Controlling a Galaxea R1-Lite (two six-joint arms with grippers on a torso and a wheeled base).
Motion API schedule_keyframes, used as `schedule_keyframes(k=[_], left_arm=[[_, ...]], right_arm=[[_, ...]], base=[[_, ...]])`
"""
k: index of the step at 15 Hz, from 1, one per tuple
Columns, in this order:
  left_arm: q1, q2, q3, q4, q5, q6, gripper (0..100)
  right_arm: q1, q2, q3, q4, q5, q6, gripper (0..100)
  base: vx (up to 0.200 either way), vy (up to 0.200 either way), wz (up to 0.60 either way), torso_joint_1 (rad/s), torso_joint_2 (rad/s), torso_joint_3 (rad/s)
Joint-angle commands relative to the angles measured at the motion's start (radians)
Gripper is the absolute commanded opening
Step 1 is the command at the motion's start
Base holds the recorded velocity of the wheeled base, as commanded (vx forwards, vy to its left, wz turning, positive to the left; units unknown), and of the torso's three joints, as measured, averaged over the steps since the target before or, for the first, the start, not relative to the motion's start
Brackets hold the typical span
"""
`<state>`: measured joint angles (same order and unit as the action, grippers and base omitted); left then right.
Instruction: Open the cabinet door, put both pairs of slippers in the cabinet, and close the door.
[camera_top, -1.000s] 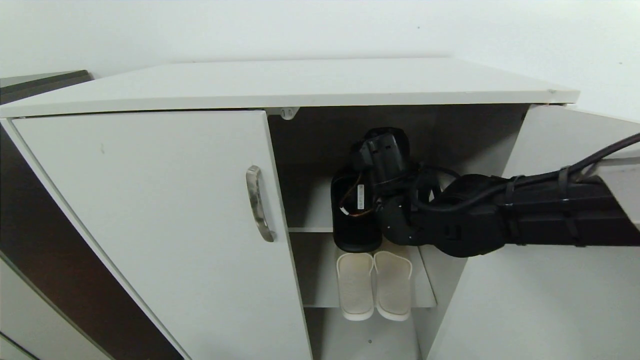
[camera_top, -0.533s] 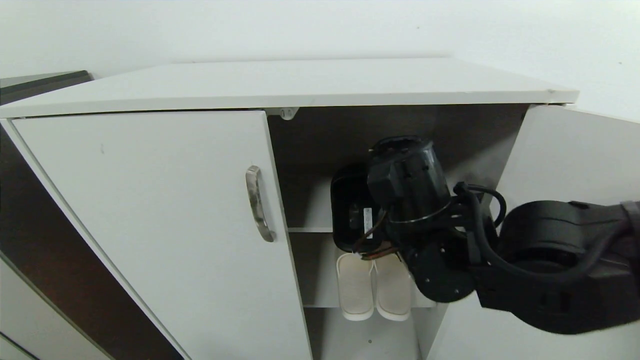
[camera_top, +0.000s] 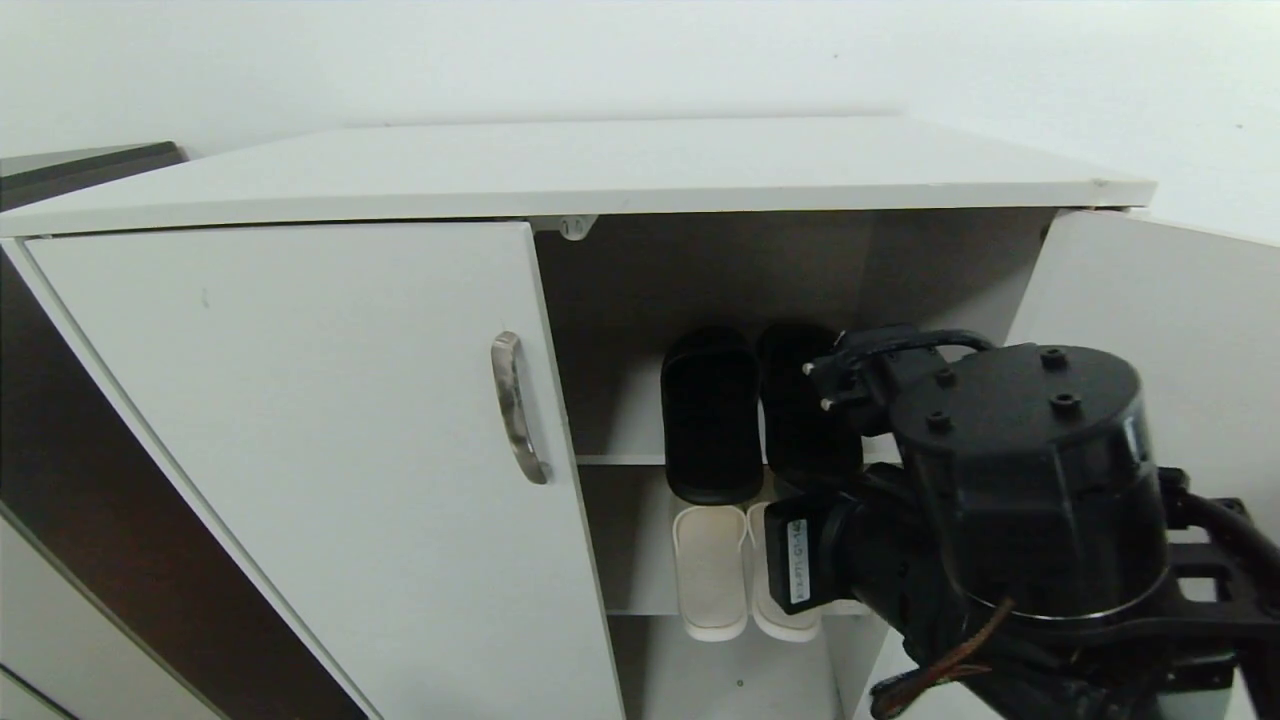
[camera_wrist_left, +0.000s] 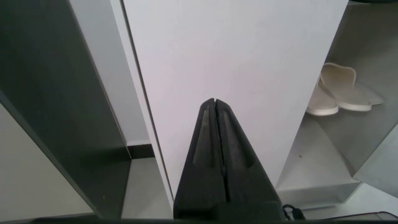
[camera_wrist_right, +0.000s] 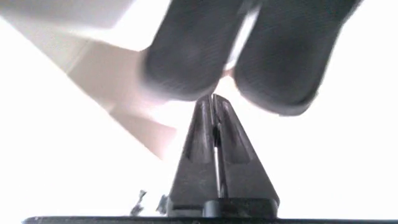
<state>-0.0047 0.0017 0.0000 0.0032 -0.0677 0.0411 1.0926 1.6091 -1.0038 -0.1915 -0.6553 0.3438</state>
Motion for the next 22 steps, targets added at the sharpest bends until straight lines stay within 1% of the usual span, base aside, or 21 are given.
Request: schedule_keyframes(k=[1,4,17,22], left_arm=[[0.0,0.001,0.0,0.0,0.0,0.0,0],[0.0,0.001,0.0,0.0,0.0,0.0,0],[0.0,0.001,0.0,0.0,-0.001,0.0,0],[0.0,0.001,0.0,0.0,-0.001,0.0,0]], right_arm=[[0.006,-0.057,0.033,-0.002,0.023,-0.002,0],[0.006,-0.052,0.037,-0.002,0.022,-0.002,0],[0.006,-0.052,0.077,-0.005,0.026,-0.023,0],[-0.014,-0.055,0.079,-0.005,0.026,-0.037,0]], base=[[0.0,0.0,0.0,0.0,0.0,0.0],[0.0,0.0,0.0,0.0,0.0,0.0],[-0.2,0.0,0.0,0.001,0.0,0.004],[-0.2,0.0,0.0,0.0,0.0,0.003]])
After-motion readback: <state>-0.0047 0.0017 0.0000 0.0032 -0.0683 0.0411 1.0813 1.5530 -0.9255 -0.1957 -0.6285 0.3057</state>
